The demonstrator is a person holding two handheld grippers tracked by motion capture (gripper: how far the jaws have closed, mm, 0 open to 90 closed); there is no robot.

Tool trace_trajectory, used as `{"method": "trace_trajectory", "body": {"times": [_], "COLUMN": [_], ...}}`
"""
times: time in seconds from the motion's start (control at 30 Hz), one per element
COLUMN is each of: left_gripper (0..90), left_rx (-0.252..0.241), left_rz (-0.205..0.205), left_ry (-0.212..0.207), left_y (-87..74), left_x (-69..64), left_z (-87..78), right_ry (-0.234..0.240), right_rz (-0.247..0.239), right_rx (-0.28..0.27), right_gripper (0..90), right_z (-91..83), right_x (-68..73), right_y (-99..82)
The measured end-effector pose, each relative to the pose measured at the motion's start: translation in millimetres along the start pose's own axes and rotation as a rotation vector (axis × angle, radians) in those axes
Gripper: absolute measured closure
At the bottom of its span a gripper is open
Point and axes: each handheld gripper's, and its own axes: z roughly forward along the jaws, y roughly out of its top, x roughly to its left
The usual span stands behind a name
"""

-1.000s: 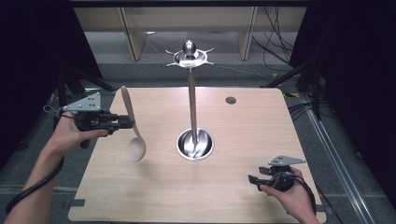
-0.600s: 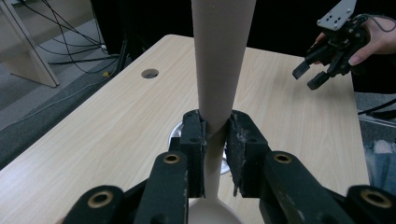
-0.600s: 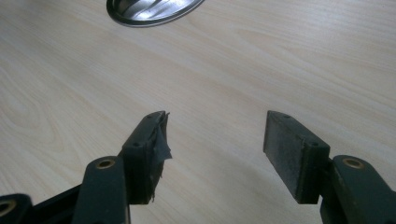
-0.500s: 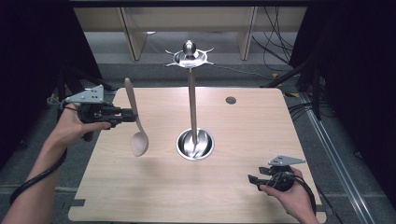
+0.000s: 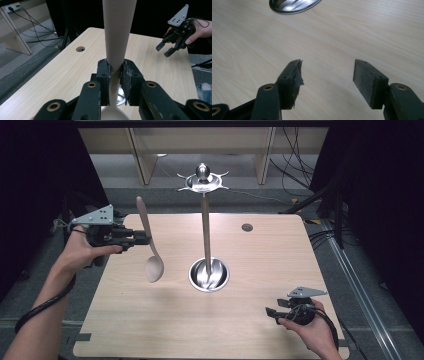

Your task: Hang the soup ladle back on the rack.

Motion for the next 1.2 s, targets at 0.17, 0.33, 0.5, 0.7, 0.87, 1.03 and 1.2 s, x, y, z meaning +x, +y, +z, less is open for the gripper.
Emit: {"method": "trace_trajectory", "body": {"times": [0.17,0.33,0.5,0.7,0.87,1.03,1.2], "left_gripper": [76.2,76.2,76.2,76.1,76.1,76.1,76.1], "left_rx": [-0.019,-0.019,-0.009,-0.002,-0.008,-0.009,-0.002], "left_rz": [-0.009,-0.004,-0.004,0.005,0.010,0.015,0.019], "left_ry": [-0.001,0.002,0.003,0.004,0.003,0.000,-0.005], "left_y": [4.3,8.2,13.3,18.6,22.5,26.2,30.6], "left_x": [0.7,0.8,-0.7,-2.4,-3.7,-5.0,-6.0], "left_z": [1.5,4.2,8.4,11.3,13.2,14.6,17.2], "right_ry": [-0.001,-0.001,0.008,0.010,0.013,0.022,0.000], "right_rz": [0.000,-0.001,0.009,0.007,0.015,-0.011,-0.020], "right_rx": [0.000,-0.001,0.004,0.006,0.005,-0.005,-0.012], "right_gripper": [40.3,40.3,40.3,40.3,40.3,40.3,40.3], "right_z": [-0.1,-0.2,0.1,-0.2,-0.2,0.8,-0.1], "right_x": [0.1,0.2,0.5,0.3,1.5,-0.5,-0.6], "right_y": [0.0,0.0,0.1,0.2,0.2,0.5,0.4]}}
